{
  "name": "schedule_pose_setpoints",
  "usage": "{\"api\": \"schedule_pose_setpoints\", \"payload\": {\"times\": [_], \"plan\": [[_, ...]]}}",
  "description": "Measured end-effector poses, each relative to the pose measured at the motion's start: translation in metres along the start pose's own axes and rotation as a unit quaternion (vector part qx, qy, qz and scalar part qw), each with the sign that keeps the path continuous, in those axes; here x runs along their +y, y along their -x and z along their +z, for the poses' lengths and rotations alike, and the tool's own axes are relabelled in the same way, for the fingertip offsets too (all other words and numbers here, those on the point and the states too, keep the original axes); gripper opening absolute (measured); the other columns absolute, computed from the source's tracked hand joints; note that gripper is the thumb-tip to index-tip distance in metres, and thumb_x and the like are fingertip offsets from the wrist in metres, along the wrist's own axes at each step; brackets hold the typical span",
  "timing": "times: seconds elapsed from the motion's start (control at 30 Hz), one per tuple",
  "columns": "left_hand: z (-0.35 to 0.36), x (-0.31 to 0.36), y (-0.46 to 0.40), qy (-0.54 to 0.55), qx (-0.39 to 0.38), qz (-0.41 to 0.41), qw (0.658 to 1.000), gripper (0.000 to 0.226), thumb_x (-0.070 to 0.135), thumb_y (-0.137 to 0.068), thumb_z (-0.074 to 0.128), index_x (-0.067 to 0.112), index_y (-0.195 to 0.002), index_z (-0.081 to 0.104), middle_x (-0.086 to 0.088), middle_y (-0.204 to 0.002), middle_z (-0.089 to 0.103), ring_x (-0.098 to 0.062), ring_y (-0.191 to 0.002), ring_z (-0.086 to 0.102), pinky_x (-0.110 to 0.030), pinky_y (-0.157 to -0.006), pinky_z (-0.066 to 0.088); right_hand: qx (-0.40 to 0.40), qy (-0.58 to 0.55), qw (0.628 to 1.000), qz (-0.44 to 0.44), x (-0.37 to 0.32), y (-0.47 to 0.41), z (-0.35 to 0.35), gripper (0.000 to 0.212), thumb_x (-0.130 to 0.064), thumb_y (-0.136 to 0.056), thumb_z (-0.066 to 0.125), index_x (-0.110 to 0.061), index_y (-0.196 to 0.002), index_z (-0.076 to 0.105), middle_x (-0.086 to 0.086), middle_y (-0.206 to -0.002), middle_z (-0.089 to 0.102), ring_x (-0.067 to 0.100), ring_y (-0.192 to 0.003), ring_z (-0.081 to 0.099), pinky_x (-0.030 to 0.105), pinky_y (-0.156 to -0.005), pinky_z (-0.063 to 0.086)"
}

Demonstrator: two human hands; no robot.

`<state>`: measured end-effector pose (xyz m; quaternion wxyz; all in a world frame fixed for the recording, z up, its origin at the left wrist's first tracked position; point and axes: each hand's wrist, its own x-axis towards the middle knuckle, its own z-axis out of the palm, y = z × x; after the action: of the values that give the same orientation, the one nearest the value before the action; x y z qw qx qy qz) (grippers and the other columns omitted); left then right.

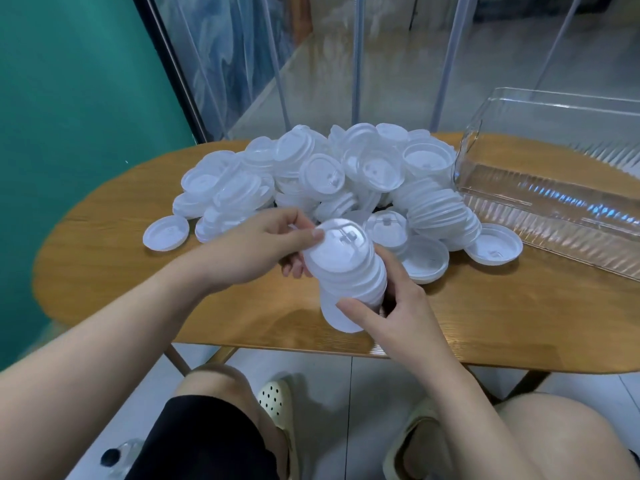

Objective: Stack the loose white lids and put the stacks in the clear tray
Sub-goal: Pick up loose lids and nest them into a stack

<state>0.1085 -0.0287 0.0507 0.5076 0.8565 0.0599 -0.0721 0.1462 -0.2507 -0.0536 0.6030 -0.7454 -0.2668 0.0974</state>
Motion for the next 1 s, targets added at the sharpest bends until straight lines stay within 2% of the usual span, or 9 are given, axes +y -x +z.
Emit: {"api": "schedule_pose_setpoints", "payload": {"times": [0.1, 0.3, 0.5, 0.6, 0.67, 0.73, 0.8, 0.9, 1.0], "plan": [[0.009, -0.005, 0.001, -0.023, -0.021, -0.012, 0.999, 0.026, 0.032, -0.104, 0.058, 0.006, -0.100, 0.058, -0.009, -0.070, 0.069, -0.021, -0.067, 0.061, -0.032, -0.065, 0.047, -0.011, -0.017, 1.000, 0.012, 0.000, 0.000, 0.000, 0.074, -0.028, -0.082, 0.087, -0.052, -0.140, 0.048, -0.022, -0.126, 0.066, 0.000, -0.119, 0.062, 0.020, -0.095, 0.052], [0.021, -0.010, 0.001, -0.005, -0.007, -0.016, 1.000, 0.029, 0.033, -0.102, 0.062, 0.005, -0.101, 0.056, -0.010, -0.067, 0.069, -0.019, -0.063, 0.059, -0.031, -0.062, 0.043, -0.016, -0.024, 0.999, 0.015, 0.003, -0.001, 0.000, 0.086, -0.041, -0.074, 0.086, -0.053, -0.147, 0.043, -0.023, -0.132, 0.064, 0.002, -0.126, 0.058, 0.036, -0.107, 0.051], [0.036, -0.021, 0.002, -0.008, 0.094, 0.015, 0.995, 0.024, 0.040, -0.097, 0.067, 0.016, -0.101, 0.064, 0.001, -0.064, 0.066, -0.008, -0.058, 0.055, -0.030, -0.066, 0.044, -0.011, -0.042, 0.999, 0.003, 0.005, -0.002, 0.001, 0.089, -0.055, -0.070, 0.081, -0.064, -0.146, 0.035, -0.028, -0.136, 0.060, -0.002, -0.128, 0.056, 0.031, -0.108, 0.049], [0.052, -0.032, 0.005, 0.050, 0.173, 0.059, 0.982, 0.018, 0.041, -0.097, 0.068, 0.023, -0.102, 0.071, 0.004, -0.078, 0.068, -0.008, -0.073, 0.062, -0.029, -0.073, 0.047, -0.013, -0.046, 0.999, -0.011, 0.005, -0.002, 0.001, 0.078, -0.058, -0.078, 0.074, -0.052, -0.148, 0.041, -0.022, -0.138, 0.061, 0.002, -0.129, 0.057, 0.032, -0.107, 0.051], [0.065, -0.042, 0.007, 0.089, 0.200, 0.091, 0.972, 0.026, 0.043, -0.097, 0.061, 0.027, -0.113, 0.072, 0.006, -0.101, 0.073, -0.013, -0.094, 0.067, -0.034, -0.085, 0.054, -0.016, -0.039, 0.999, -0.026, 0.005, -0.002, 0.001, 0.069, -0.051, -0.084, 0.074, -0.045, -0.146, 0.045, -0.019, -0.135, 0.063, 0.005, -0.128, 0.059, 0.031, -0.106, 0.051], [0.079, -0.050, 0.012, 0.114, 0.183, 0.116, 0.970, 0.036, 0.044, -0.099, 0.056, 0.030, -0.131, 0.066, 0.006, -0.123, 0.070, -0.016, -0.114, 0.066, -0.036, -0.097, 0.055, -0.018, -0.025, 0.999, -0.044, 0.005, -0.001, 0.002, 0.063, -0.044, -0.089, 0.072, -0.039, -0.146, 0.045, -0.016, -0.135, 0.064, 0.008, -0.128, 0.059, 0.030, -0.105, 0.050], [0.090, -0.055, 0.018, 0.152, 0.152, 0.131, 0.968, 0.043, 0.041, -0.101, 0.055, 0.033, -0.144, 0.055, 0.010, -0.137, 0.065, -0.014, -0.125, 0.062, -0.029, -0.100, 0.053, -0.019, -0.009, 0.998, -0.055, 0.007, -0.003, 0.003, 0.065, -0.048, -0.091, 0.068, -0.034, -0.149, 0.043, -0.015, -0.136, 0.063, 0.009, -0.130, 0.058, 0.031, -0.107, 0.049], [0.097, -0.058, 0.023, 0.160, 0.135, 0.145, 0.967, 0.051, 0.041, -0.100, 0.061, 0.041, -0.148, 0.044, 0.022, -0.142, 0.059, -0.005, -0.131, 0.057, -0.025, -0.104, 0.048, -0.013, 0.010, 0.998, -0.063, 0.011, -0.002, 0.004, 0.071, -0.054, -0.094, 0.060, -0.026, -0.155, 0.038, -0.013, -0.142, 0.060, 0.010, -0.136, 0.054, 0.033, -0.111, 0.046], [0.097, -0.057, 0.023, 0.158, 0.139, 0.149, 0.966, 0.062, 0.048, -0.090, 0.067, 0.047, -0.146, 0.041, 0.029, -0.141, 0.056, 0.000, -0.131, 0.055, -0.019, -0.102, 0.047, 0.001, -0.014, 0.998, -0.066, 0.011, -0.001, 0.005, 0.063, -0.052, -0.100, 0.050, -0.026, -0.156, 0.038, -0.016, -0.147, 0.057, 0.008, -0.140, 0.050, 0.027, -0.113, 0.042]]}}
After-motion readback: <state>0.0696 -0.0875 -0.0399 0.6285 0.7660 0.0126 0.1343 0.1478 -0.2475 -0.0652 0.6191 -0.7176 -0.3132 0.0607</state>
